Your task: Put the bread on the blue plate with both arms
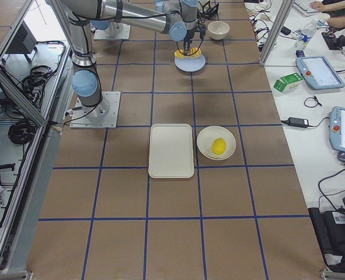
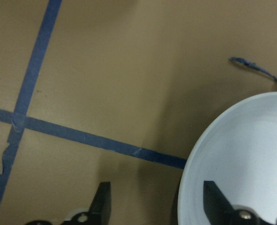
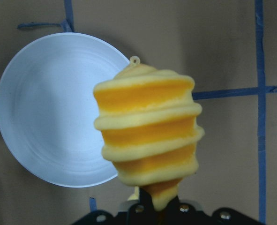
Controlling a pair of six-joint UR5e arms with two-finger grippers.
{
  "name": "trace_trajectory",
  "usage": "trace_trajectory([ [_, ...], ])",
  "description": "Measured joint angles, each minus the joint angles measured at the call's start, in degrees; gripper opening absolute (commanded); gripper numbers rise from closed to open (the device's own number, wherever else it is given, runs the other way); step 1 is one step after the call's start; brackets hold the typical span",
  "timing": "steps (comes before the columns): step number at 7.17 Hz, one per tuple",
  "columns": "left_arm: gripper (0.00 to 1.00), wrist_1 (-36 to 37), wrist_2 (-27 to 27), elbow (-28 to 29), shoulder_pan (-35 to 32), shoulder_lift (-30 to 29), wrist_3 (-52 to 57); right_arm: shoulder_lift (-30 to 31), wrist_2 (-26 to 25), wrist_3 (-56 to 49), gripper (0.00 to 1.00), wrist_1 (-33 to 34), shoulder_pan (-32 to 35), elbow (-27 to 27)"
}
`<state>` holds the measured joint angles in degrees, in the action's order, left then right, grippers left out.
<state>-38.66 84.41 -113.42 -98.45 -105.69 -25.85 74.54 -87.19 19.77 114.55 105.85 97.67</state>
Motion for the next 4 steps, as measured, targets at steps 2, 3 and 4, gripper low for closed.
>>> trace_trajectory([
  [2, 1.00, -14.7, 1.6, 8.7, 0.3, 2.7, 3.7, -6.6, 0.1, 2.0, 0.00, 0.1, 4.1, -5.4],
  [3, 1.00, -22.1, 3.3, 13.0, 0.3, 3.8, 5.0, -9.0, 0.2, 3.4, 0.00, 0.3, 5.2, -6.2],
  [4, 1.00, -27.8, 4.2, 16.3, 0.3, 5.0, 6.2, -10.5, 0.4, 4.1, 0.00, 0.4, 5.6, -6.3],
])
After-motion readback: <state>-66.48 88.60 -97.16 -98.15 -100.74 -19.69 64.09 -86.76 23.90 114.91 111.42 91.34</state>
